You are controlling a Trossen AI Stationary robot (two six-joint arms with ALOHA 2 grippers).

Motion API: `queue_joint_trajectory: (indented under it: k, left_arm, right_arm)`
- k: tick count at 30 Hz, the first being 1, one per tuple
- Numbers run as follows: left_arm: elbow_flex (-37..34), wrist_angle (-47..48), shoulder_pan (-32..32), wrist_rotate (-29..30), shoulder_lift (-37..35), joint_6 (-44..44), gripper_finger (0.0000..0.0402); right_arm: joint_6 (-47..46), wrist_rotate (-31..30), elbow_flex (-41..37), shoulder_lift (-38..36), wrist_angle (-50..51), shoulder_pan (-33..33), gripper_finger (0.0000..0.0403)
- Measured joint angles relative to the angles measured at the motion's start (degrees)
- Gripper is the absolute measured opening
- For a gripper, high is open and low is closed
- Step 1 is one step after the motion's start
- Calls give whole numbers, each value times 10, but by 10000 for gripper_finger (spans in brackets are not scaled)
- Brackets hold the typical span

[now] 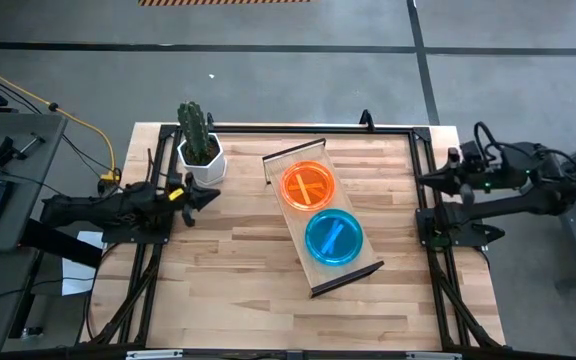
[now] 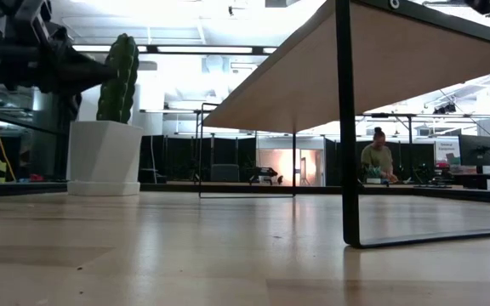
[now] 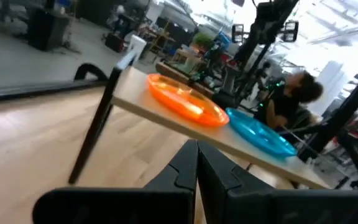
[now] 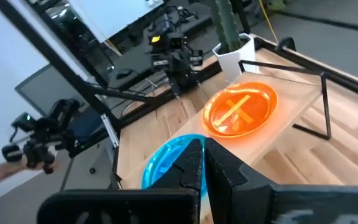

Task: Place and stack plates onto a shelf
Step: Return to Home Position

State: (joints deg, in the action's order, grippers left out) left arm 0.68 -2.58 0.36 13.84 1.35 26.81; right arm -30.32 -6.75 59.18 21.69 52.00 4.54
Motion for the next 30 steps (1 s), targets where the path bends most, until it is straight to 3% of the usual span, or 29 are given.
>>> queue_joint_trajectory:
  k: [5,10,15,19,30]
  left_arm:
    - [0,-2,0,2,5,-14,1]
    - [0,-2,0,2,5,-14,1]
    - [0,-2,0,3,5,-15,1]
    - [0,-2,0,3,5,-15,1]
    - [1,-1,0,0,9,-15,1]
  right_arm:
    - [46,22,-76,-60,-54,0,0]
    - [79,75,-220,-135,-222,0,0]
    - [110,71,-327,-211,-298,0,0]
    - [132,69,-371,-212,-307,0,0]
    - [146,103,-538,-216,-580,0,0]
